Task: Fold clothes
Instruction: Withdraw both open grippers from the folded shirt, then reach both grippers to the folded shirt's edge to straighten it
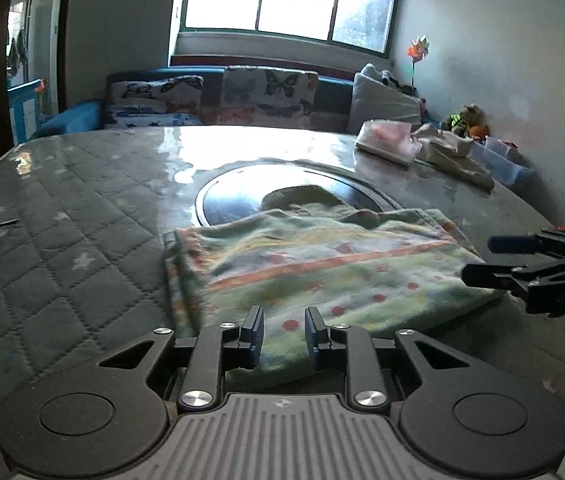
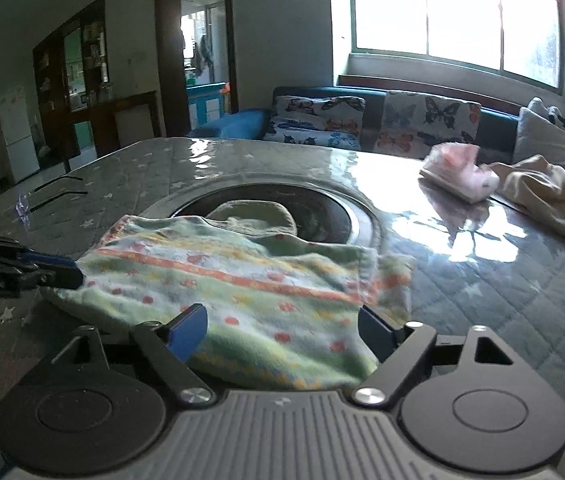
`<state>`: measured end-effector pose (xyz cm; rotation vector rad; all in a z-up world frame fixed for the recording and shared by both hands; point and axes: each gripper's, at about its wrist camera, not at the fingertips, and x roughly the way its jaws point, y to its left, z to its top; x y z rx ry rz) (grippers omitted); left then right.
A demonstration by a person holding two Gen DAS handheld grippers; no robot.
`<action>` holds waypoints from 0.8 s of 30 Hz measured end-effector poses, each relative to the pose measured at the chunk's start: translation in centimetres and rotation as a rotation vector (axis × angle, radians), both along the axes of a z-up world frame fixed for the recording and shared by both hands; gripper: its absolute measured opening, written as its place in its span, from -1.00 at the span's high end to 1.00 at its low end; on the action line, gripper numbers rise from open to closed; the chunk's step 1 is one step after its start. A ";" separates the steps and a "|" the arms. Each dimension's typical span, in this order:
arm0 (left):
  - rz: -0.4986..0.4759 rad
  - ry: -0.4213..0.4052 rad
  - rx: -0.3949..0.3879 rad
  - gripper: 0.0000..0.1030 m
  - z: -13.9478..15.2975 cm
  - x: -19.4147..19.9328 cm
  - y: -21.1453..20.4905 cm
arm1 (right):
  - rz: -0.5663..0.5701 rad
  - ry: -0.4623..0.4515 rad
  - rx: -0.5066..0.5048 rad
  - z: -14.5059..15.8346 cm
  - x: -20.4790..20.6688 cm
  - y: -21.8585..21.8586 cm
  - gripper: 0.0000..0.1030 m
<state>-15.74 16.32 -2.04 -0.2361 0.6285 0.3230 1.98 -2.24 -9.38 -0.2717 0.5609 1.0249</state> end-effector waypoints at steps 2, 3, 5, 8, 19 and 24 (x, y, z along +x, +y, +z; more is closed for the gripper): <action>0.004 0.018 -0.005 0.52 -0.5 0.4 0.2 | 0.009 0.004 0.001 -0.3 0.1 0.7 -0.66; 0.005 0.022 -0.007 0.52 -0.6 0.4 0.4 | 0.012 0.010 0.000 -0.4 0.2 0.9 -0.67; 0.006 0.024 -0.013 0.52 -0.6 0.3 0.7 | 0.016 0.030 -0.017 -1.1 0.6 1.4 -0.71; 0.019 0.028 -0.006 0.49 -0.4 0.2 1.1 | 0.010 0.061 -0.037 -1.8 1.1 1.6 -0.77; 0.016 -0.002 -0.019 0.48 1.0 4.1 4.0 | 0.008 0.060 -0.012 -0.4 4.4 3.7 -0.83; 0.033 0.053 -0.030 0.48 -0.2 6.4 5.8 | -0.007 0.087 -0.025 -1.3 6.4 5.1 -0.83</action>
